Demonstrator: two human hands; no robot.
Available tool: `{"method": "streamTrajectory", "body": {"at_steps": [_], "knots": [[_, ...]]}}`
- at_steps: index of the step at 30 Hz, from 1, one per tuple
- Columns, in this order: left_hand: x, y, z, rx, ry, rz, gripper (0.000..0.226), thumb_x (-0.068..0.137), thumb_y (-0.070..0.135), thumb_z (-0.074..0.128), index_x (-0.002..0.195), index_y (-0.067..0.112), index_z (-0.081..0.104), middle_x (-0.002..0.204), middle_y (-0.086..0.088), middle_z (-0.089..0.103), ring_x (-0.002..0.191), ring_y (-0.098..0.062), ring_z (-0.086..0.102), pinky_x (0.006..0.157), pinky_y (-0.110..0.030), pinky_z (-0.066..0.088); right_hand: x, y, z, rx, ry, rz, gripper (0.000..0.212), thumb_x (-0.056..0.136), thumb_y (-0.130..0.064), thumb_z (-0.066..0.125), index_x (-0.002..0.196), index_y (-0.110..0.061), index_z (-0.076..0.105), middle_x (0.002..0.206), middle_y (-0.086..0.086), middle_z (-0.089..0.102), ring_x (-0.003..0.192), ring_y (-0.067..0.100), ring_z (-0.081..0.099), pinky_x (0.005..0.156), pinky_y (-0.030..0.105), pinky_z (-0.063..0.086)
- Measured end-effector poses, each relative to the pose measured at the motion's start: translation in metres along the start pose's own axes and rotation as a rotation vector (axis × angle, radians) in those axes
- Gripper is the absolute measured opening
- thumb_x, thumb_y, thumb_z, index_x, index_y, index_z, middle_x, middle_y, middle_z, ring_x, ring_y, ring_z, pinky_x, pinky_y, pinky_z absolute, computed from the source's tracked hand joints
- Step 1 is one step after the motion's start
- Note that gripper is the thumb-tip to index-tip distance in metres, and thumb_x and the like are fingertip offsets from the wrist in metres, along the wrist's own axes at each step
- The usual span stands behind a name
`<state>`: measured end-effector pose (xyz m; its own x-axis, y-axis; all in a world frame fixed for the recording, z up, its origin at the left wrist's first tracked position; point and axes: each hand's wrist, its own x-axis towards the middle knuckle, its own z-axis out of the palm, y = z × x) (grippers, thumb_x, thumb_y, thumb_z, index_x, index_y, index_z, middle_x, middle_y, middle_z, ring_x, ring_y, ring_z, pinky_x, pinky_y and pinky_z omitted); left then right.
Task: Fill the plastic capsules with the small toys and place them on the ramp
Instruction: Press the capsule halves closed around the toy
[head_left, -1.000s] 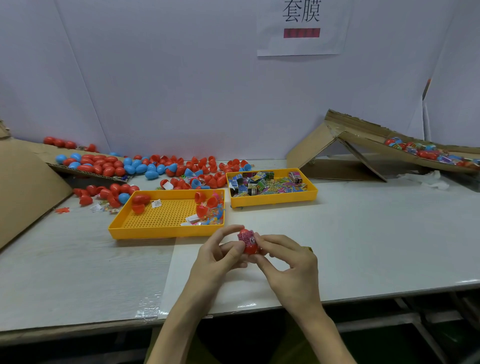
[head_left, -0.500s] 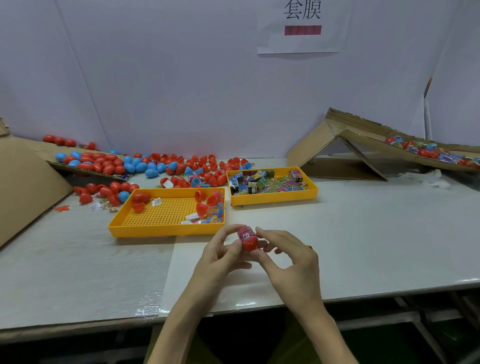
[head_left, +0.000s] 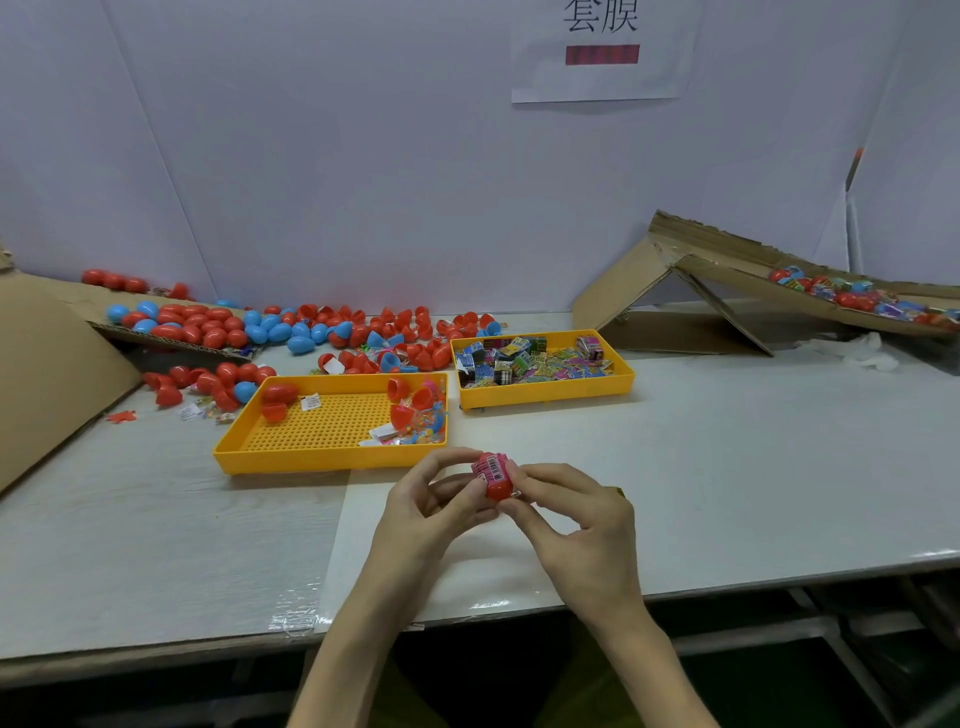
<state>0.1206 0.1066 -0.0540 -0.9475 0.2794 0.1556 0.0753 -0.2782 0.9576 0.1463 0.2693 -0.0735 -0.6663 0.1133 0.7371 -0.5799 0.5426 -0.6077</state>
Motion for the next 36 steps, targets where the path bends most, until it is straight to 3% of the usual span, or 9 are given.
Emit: {"method": "streamTrajectory", "body": {"at_steps": [3,9,14,19,24,28,36], "knots": [[-0.0003,0.0009,0.0,-0.011,-0.01,-0.011,0.04,0.073,0.038,0.08,0.111,0.031,0.071,0.108,-0.013,0.075,0.104,-0.032,0.072,0.084,-0.031,0.058,-0.0025,0.0013,0.0007,-0.028,0.016,-0.023,0.032,0.075,-0.007,0.083,0.107,-0.011,0.077,0.101,-0.004,0.074,0.095,0.001,0.067,0.082,0.011,0.052],[-0.0011,0.0001,-0.0015,-0.039,-0.048,-0.021,0.035,0.086,0.02,0.07,0.119,0.029,0.068,0.107,-0.02,0.074,0.1,-0.036,0.072,0.084,-0.032,0.058,-0.0024,-0.0016,0.0001,-0.03,0.023,-0.045,0.03,0.079,-0.011,0.079,0.108,-0.013,0.077,0.101,-0.004,0.073,0.095,0.0,0.066,0.081,0.009,0.051],[-0.0006,-0.0021,-0.0011,-0.031,-0.053,-0.052,0.038,0.09,0.023,0.063,0.128,0.018,0.06,0.107,-0.02,0.074,0.102,-0.037,0.072,0.087,-0.033,0.059,0.0009,-0.0053,-0.002,-0.01,-0.018,0.042,0.049,0.077,-0.014,0.084,0.124,-0.019,0.069,0.105,-0.012,0.07,0.09,-0.001,0.065,0.078,0.003,0.045],[0.0011,-0.0035,0.0016,0.002,-0.069,-0.05,0.028,0.095,0.031,0.062,0.121,0.021,0.064,0.113,-0.017,0.071,0.108,-0.038,0.069,0.096,-0.045,0.056,0.0008,-0.0052,-0.0015,-0.029,-0.04,0.025,0.04,0.078,-0.012,0.084,0.116,-0.019,0.074,0.104,-0.012,0.07,0.097,-0.003,0.063,0.083,0.005,0.046],[0.0016,-0.0042,0.0009,0.036,-0.023,-0.014,0.025,0.091,0.03,0.067,0.115,0.025,0.068,0.109,-0.015,0.073,0.106,-0.037,0.07,0.09,-0.037,0.058,0.0006,-0.0045,-0.0008,-0.028,-0.049,0.003,0.042,0.079,-0.011,0.082,0.119,-0.017,0.072,0.109,-0.014,0.067,0.1,-0.003,0.063,0.082,0.005,0.046],[0.0011,-0.0035,-0.0012,0.024,-0.026,-0.023,0.031,0.089,0.03,0.065,0.12,0.028,0.068,0.108,-0.012,0.073,0.104,-0.033,0.071,0.087,-0.033,0.058,-0.0014,-0.0018,0.0003,-0.011,0.002,-0.004,0.031,0.078,-0.014,0.081,0.108,-0.013,0.077,0.104,-0.006,0.073,0.099,0.0,0.066,0.085,0.009,0.05],[0.0015,-0.0043,-0.0016,0.004,-0.051,-0.044,0.026,0.093,0.025,0.062,0.118,0.025,0.068,0.105,-0.017,0.073,0.1,-0.036,0.071,0.087,-0.033,0.058,-0.0031,-0.0016,0.0008,-0.031,0.0,-0.021,0.032,0.079,-0.008,0.08,0.11,-0.014,0.076,0.105,-0.005,0.072,0.101,0.001,0.065,0.085,0.009,0.049]]}}
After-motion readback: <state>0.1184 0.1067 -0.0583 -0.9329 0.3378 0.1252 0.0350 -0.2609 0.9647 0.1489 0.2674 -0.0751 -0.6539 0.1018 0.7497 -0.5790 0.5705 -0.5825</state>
